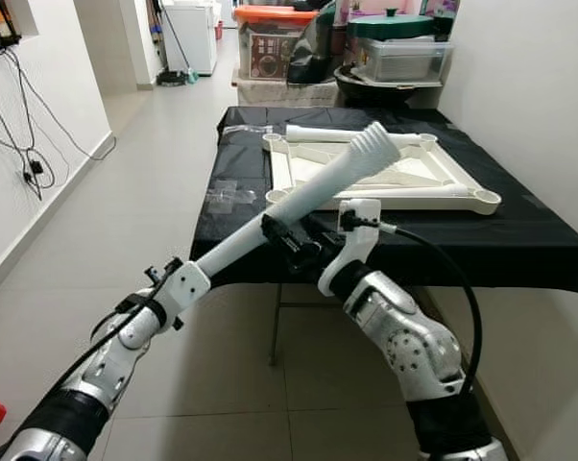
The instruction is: Building children table
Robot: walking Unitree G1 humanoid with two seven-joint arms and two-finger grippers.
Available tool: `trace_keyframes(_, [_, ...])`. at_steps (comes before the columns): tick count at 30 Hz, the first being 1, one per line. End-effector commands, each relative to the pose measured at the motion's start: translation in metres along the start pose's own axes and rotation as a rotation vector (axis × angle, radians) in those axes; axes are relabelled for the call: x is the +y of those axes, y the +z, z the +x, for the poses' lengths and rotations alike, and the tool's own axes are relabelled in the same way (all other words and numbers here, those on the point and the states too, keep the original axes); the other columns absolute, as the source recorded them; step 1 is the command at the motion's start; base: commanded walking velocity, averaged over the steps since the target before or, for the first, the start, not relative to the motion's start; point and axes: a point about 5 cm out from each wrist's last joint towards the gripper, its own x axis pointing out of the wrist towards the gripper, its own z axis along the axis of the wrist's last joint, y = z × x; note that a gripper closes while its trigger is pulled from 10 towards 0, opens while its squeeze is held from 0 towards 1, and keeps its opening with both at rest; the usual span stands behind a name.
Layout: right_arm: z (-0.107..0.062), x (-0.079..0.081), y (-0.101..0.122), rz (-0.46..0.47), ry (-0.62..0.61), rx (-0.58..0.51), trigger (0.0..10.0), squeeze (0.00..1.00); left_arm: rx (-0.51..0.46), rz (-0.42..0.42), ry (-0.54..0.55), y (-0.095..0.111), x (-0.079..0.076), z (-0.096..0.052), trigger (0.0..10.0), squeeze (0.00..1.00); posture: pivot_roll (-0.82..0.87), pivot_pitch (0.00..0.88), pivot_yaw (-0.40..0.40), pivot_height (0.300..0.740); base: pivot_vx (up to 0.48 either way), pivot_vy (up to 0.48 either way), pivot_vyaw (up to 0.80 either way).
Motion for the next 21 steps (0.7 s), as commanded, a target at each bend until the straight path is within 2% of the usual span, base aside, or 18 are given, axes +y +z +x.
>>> trace_keyframes(1, [-0.011, -0.03, -0.007, 0.091, -0.147, 0.027, 10.0, 0.0, -0.082, -0.009, 0.087, 0.015, 0.022, 0.001, 10.0, 0.0, 0.1, 0.0, -0.041, 0.74, 0.0, 0.0, 0.0])
trace_keyframes(2, [-0.011, -0.03, -0.007, 0.091, -0.147, 0.027, 10.0, 0.0, -0.082, -0.009, 0.087, 0.015, 0.022, 0.001, 10.0, 0.0, 0.1, 0.0, -0.041, 0.74, 0.0, 0.0, 0.0])
trace_keyframes(3, [-0.013, -0.036, -0.006, 0.156, -0.185, 0.015, 10.0, 0.0, -0.086, 0.004, 0.075, 0.015, 0.02, 0.001, 10.0, 0.0, 0.1, 0.0, -0.044, 0.74, 0.0, 0.0, 0.0])
trace_keyframes(4, [-0.013, -0.036, -0.006, 0.156, -0.185, 0.015, 10.0, 0.0, -0.086, 0.004, 0.075, 0.015, 0.02, 0.001, 10.0, 0.0, 0.1, 0.0, -0.044, 0.74, 0.0, 0.0, 0.0])
trace_keyframes(5, [-0.016, -0.043, -0.006, 0.165, -0.229, 0.011, 10.0, 0.0, -0.089, 0.018, 0.067, 0.015, 0.019, 0.0, 10.0, 0.0, 0.1, 0.0, -0.045, 0.74, 0.0, 0.0, 0.0])
trace_keyframes(7, [-0.016, -0.043, -0.006, 0.165, -0.229, 0.011, 10.0, 0.0, -0.089, 0.018, 0.067, 0.015, 0.019, 0.0, 10.0, 0.0, 0.1, 0.0, -0.045, 0.74, 0.0, 0.0, 0.0])
trace_keyframes(8, [-0.02, -0.053, -0.006, 0.146, -0.296, 0.011, 10.0, 0.0, -0.082, 0.038, 0.067, 0.013, 0.021, 0.0, 10.0, 0.0, 0.1, 0.0, -0.042, 0.74, 0.0, 0.0, 0.0])
trace_keyframes(9, [-0.027, -0.068, -0.002, 0.023, -0.422, -0.002, 10.0, 0.0, -0.071, 0.066, 0.062, 0.01, 0.024, -0.001, 10.0, 0.0, 0.1, 0.0, -0.043, 0.74, 0.0, 0.0, 0.0])
trace_keyframes(10, [-0.027, -0.068, -0.002, 0.023, -0.422, -0.002, 10.0, 0.0, -0.071, 0.066, 0.062, 0.01, 0.024, -0.001, 10.0, 0.0, 0.1, 0.0, -0.043, 0.74, 0.0, 0.0, 0.0])
trace_keyframes(11, [-0.035, -0.079, 0.009, -0.18, -0.527, -0.037, 10.0, 0.0, -0.061, 0.109, 0.058, 0.008, 0.027, -0.001, 10.0, 0.0, 0.1, 0.0, -0.039, 0.74, 0.0, 0.0, 0.0])
trace_keyframes(13, [-0.035, -0.079, 0.009, -0.18, -0.527, -0.037, 10.0, 0.0, -0.061, 0.109, 0.058, 0.008, 0.027, -0.001, 10.0, 0.0, 0.1, 0.0, -0.039, 0.74, 0.0, 0.0, 0.0])
trace_keyframes(14, [-0.041, -0.082, 0.023, -0.413, -0.602, -0.077, 10.0, 0.0, -0.049, 0.142, 0.059, 0.006, 0.03, -0.001, 10.0, 0.0, 0.1, 0.0, -0.04, 0.74, 0.0, 0.0, 0.0])
trace_keyframes(15, [-0.044, -0.077, 0.039, -0.686, -0.644, -0.127, 10.0, 0.0, -0.042, 0.177, 0.055, 0.005, 0.032, 0.0, 10.0, 0.0, 0.1, 0.0, -0.038, 0.74, 0.0, 0.0, 0.0])
trace_keyframes(16, [-0.045, -0.066, 0.05, -0.961, -0.641, -0.177, 10.0, 0.0, -0.035, 0.193, 0.054, 0.004, 0.034, 0.0, 10.0, 0.0, 0.1, 0.0, -0.037, 0.74, 0.0, 0.0, 0.0])
trace_keyframes(18, [-0.045, -0.066, 0.05, -0.961, -0.641, -0.177, 10.0, 0.0, -0.035, 0.193, 0.054, 0.004, 0.034, 0.0, 10.0, 0.0, 0.1, 0.0, -0.037, 0.74, 0.0, 0.0, 0.0])
trace_keyframes(20, [-0.045, -0.052, 0.052, -1.305, -0.625, -0.225, 10.0, 0.0, -0.029, 0.21, 0.053, 0.004, 0.037, 0.001, 10.0, 0.0, 0.1, 0.0, -0.036, 0.74, 0.0, 0.0, 0.0])
trace_keyframes(21, [-0.045, -0.052, 0.052, -1.305, -0.625, -0.225, 10.0, 0.0, -0.029, 0.21, 0.053, 0.004, 0.037, 0.001, 10.0, 0.0, 0.1, 0.0, -0.036, 0.74, 0.0, 0.0, 0.0])
